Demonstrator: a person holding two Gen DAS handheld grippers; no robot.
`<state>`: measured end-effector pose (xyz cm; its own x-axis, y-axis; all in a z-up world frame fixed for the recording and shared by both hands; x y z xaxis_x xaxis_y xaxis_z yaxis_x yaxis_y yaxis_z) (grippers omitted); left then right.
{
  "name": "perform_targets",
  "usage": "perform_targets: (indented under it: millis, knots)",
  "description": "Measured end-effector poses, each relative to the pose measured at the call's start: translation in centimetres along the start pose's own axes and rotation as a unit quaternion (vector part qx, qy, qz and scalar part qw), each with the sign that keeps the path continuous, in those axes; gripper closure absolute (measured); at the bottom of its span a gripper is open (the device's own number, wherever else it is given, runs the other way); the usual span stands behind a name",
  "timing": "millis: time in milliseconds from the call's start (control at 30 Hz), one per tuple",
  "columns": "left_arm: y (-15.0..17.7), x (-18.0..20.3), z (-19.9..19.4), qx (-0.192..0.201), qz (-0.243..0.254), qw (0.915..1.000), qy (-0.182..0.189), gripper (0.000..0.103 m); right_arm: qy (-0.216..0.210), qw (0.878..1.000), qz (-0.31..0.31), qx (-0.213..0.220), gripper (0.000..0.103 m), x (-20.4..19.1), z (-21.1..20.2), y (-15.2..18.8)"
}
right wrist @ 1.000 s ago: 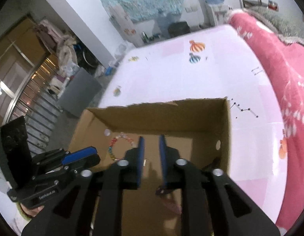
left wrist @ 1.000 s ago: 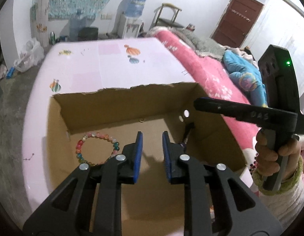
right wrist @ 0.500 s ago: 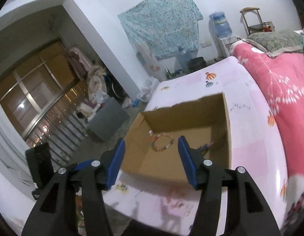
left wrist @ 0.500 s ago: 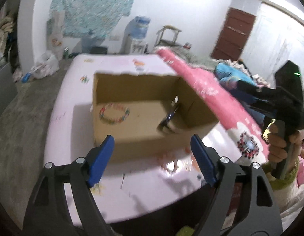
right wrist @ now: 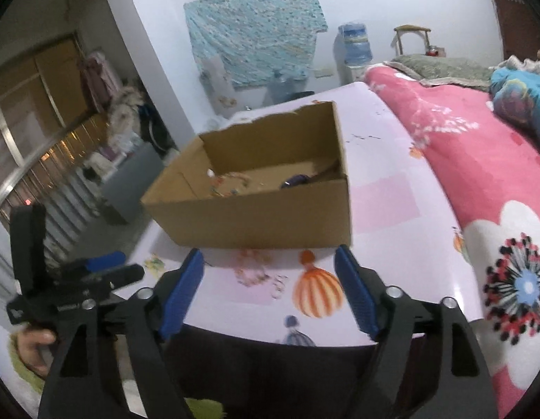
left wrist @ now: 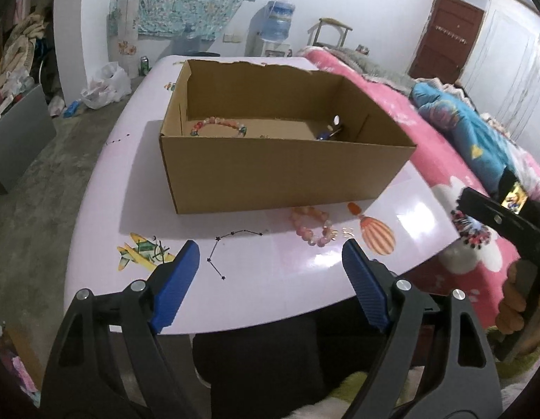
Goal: Organize jewelry
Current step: 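Lift both tools out of the box and back over the table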
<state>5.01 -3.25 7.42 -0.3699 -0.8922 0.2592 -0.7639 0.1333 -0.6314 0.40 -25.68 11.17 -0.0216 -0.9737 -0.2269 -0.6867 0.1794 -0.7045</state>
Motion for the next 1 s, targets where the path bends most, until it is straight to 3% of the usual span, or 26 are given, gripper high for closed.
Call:
perform_targets:
  millis: [200, 300, 367, 533, 633, 1000]
  knots:
    - [-0.9, 0.6, 2.6, -0.021, 0.005, 0.9995, -0.022, 0.023, 0.058, 0.998, -0.024, 0.015, 0.012, 0.5, -0.5, -0.3]
    - [-0.2, 1.4, 2.8, -0.004, 0.028, 0.9990, -0.034, 0.023, 0.100, 0.994, -0.042, 0.004, 0.011, 0.5, -0.1, 0.2]
    - [0.7, 2.0, 2.5, 0.008, 0.036, 0.9982, -0.048, 0.023, 0.097, 0.994, -0.047, 0.003, 0.011, 0.5, -0.3, 0.7]
    - [3.2, 2.0, 0.9, 0.007, 0.033, 0.9993, -0.012, 0.023, 0.113, 0.992, -0.059, 0.018, 0.011, -1.1, -0.8, 1.4]
    - [4.2, 0.8, -0.3, 0.016, 0.034, 0.9993, -0.008, 0.023, 0.112, 0.992, -0.055, 0.026, 0.008, -2.3, -1.3, 1.9]
    - [4.4, -3.5, -1.6, 0.049, -0.006, 0.9985, 0.023, 0.023, 0.170, 0.984, -0.032, 0.033, 0.007, -2.9, -2.5, 2.1]
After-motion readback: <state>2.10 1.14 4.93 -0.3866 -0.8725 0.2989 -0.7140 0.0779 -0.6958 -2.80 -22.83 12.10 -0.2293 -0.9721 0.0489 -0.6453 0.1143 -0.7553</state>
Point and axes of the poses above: each gripper's, at about its wrist camera, not at the fingertips, and z roughly the way its jaws point, x to its right, y to its underside, the point moved 3 cm from there along z, roughly the way its jaws point, and after that the axes turned 5 degrees about y, right-handed, at the moved point
